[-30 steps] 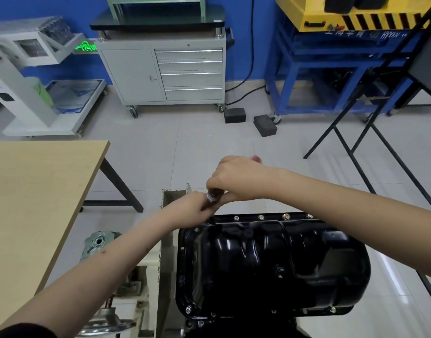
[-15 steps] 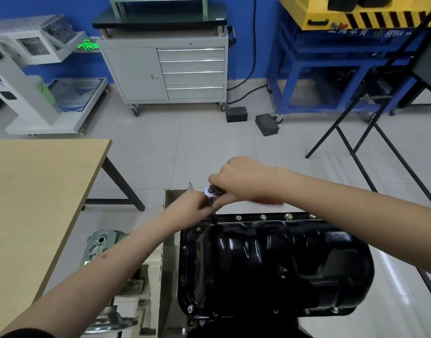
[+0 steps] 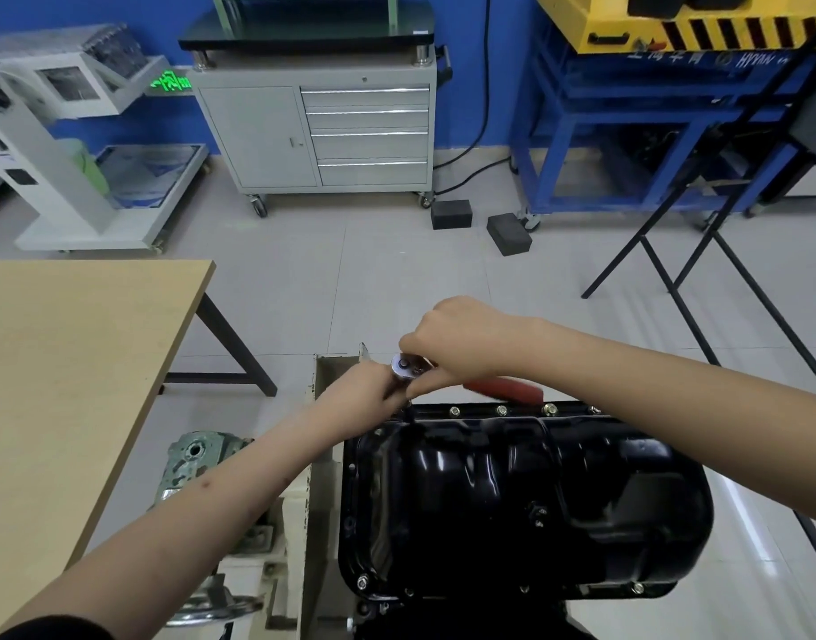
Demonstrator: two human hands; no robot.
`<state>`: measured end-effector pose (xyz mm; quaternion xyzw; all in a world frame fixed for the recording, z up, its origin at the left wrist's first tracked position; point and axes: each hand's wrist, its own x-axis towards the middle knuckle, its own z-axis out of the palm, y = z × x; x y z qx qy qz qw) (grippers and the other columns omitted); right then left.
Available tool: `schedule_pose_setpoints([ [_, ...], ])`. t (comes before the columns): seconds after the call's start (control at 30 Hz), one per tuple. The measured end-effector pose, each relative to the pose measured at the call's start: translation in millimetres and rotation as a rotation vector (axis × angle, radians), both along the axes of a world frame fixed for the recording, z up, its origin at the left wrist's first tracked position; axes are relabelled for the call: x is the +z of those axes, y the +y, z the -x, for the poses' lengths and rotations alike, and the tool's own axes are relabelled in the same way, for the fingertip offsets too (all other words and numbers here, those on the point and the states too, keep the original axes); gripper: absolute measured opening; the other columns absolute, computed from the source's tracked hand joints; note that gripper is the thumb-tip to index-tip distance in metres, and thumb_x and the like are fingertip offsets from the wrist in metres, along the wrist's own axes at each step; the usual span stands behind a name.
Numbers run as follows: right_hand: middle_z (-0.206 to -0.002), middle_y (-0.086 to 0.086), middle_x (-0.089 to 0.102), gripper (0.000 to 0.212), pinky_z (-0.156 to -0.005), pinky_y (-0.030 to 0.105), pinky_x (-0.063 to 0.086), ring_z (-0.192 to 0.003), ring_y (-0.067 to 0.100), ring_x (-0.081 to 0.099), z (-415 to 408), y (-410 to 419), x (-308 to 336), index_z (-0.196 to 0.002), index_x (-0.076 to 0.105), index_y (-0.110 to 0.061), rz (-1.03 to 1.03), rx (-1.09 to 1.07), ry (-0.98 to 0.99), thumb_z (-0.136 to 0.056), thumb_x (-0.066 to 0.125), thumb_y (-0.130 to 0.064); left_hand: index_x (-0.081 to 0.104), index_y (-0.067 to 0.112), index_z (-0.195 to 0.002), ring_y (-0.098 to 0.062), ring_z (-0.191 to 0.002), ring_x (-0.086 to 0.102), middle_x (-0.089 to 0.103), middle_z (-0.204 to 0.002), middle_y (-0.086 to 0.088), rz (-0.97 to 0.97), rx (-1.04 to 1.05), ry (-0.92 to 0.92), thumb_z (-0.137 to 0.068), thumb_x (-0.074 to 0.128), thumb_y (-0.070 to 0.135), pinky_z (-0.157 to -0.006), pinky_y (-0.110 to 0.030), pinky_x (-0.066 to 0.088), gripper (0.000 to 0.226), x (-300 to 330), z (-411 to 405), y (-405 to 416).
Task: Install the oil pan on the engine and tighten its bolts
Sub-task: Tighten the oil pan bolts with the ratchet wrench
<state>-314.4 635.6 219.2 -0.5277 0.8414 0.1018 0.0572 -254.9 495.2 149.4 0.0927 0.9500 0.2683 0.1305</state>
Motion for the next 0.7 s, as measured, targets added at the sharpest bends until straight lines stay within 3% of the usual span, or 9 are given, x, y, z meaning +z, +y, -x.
schedule_pose_setpoints([
  [0.1, -0.100, -0.003, 0.063, 0.023, -0.079, 0.028, 0.036, -0.092, 0.019, 0.054, 2.3, 1.2, 3.1, -0.105, 0.058, -0.020, -0.007, 0.077, -0.035, -0.090, 0.051, -0.036, 0.052, -0.004, -0.080, -0.027, -0.057, 0.045, 0.053, -0.063, -0.018, -0.051, -0.020, -0.012, -0.096, 0.041, 0.020, -0.051, -0.021, 0.036, 0.031, -2.6, 1.6, 3.4],
  [0.2, -0.105, -0.005, 0.063, 0.021, -0.097, 0.030, 0.032, -0.105, 0.019, 0.052, 3.9, 0.9, 2.8, -0.107, 0.058, -0.023, -0.041, 0.184, 0.030, -0.087, 0.051, -0.024, 0.051, -0.006, -0.086, -0.036, -0.073, 0.054, 0.058, -0.080, -0.027, -0.051, -0.088, -0.045, -0.097, 0.039, 0.023, -0.070, -0.044, 0.043, 0.033, -2.4, 4.7, 3.9],
  [0.3, -0.094, 0.000, 0.066, 0.024, -0.094, 0.030, 0.036, -0.090, 0.023, 0.057, 1.4, 0.8, 3.2, -0.095, 0.060, -0.018, -0.039, 0.109, 0.049, -0.088, 0.052, -0.039, 0.051, -0.002, -0.080, -0.030, -0.064, 0.049, 0.057, -0.075, -0.025, -0.027, -0.098, -0.039, -0.095, 0.041, 0.023, -0.063, -0.037, 0.040, 0.031, 0.2, 3.6, 3.1],
  [0.37, -0.087, 0.003, 0.065, 0.041, -0.077, 0.030, 0.040, -0.074, 0.024, 0.052, -0.9, 1.0, 2.9, -0.090, 0.059, -0.014, -0.048, 0.024, 0.034, -0.086, 0.049, -0.053, 0.048, 0.007, -0.069, -0.018, -0.054, 0.044, 0.054, -0.061, -0.011, -0.016, -0.057, -0.012, -0.093, 0.045, 0.017, -0.052, -0.020, 0.033, 0.026, 1.3, 2.0, 1.9],
  [0.43, -0.088, 0.004, 0.064, 0.042, -0.069, 0.030, 0.036, -0.073, 0.024, 0.051, -1.7, 1.6, 2.3, -0.092, 0.059, -0.013, -0.041, -0.017, -0.001, -0.087, 0.049, -0.054, 0.039, 0.012, -0.063, -0.015, -0.050, 0.037, 0.046, -0.057, -0.004, 0.015, -0.053, 0.003, -0.093, 0.045, 0.013, -0.049, -0.019, 0.029, 0.030, 1.9, 0.3, 3.4],
  [0.5, -0.095, 0.001, 0.064, 0.031, -0.078, 0.030, 0.037, -0.088, 0.023, 0.056, -1.1, 2.7, 3.3, -0.099, 0.060, -0.017, -0.038, 0.030, -0.015, -0.089, 0.050, -0.044, 0.042, 0.007, -0.070, -0.024, -0.055, 0.038, 0.048, -0.062, -0.014, 0.020, -0.070, -0.008, -0.095, 0.041, 0.015, -0.049, -0.025, 0.025, 0.027, -0.1, 0.9, 5.4],
  [0.6, -0.104, -0.005, 0.062, 0.019, -0.094, 0.029, 0.034, -0.103, 0.019, 0.053, -0.4, 2.5, 3.8, -0.106, 0.058, -0.024, -0.047, 0.165, 0.039, -0.089, 0.050, -0.025, 0.051, -0.005, -0.086, -0.035, -0.070, 0.052, 0.058, -0.077, -0.024, -0.037, -0.075, -0.067, -0.097, 0.038, 0.021, -0.066, -0.039, 0.042, 0.031, -3.5, 3.7, 5.3],
  [0.67, -0.102, -0.004, 0.064, 0.017, -0.097, 0.030, 0.033, -0.100, 0.020, 0.054, -1.2, 1.7, 3.1, -0.102, 0.059, -0.022, -0.049, 0.173, 0.071, -0.088, 0.050, -0.026, 0.052, -0.005, -0.091, -0.032, -0.074, 0.055, 0.060, -0.083, -0.024, -0.038, -0.078, -0.089, -0.096, 0.038, 0.023, -0.072, -0.042, 0.045, 0.032, -2.5, 3.7, 4.7],
  [0.7, -0.098, -0.002, 0.065, 0.016, -0.097, 0.031, 0.034, -0.092, 0.021, 0.056, -1.9, 1.7, 3.4, -0.096, 0.059, -0.020, -0.052, 0.145, 0.071, -0.088, 0.050, -0.032, 0.052, -0.002, -0.085, -0.028, -0.068, 0.054, 0.058, -0.077, -0.022, -0.030, -0.089, -0.074, -0.096, 0.039, 0.023, -0.068, -0.040, 0.044, 0.030, -2.3, 2.8, 4.6],
])
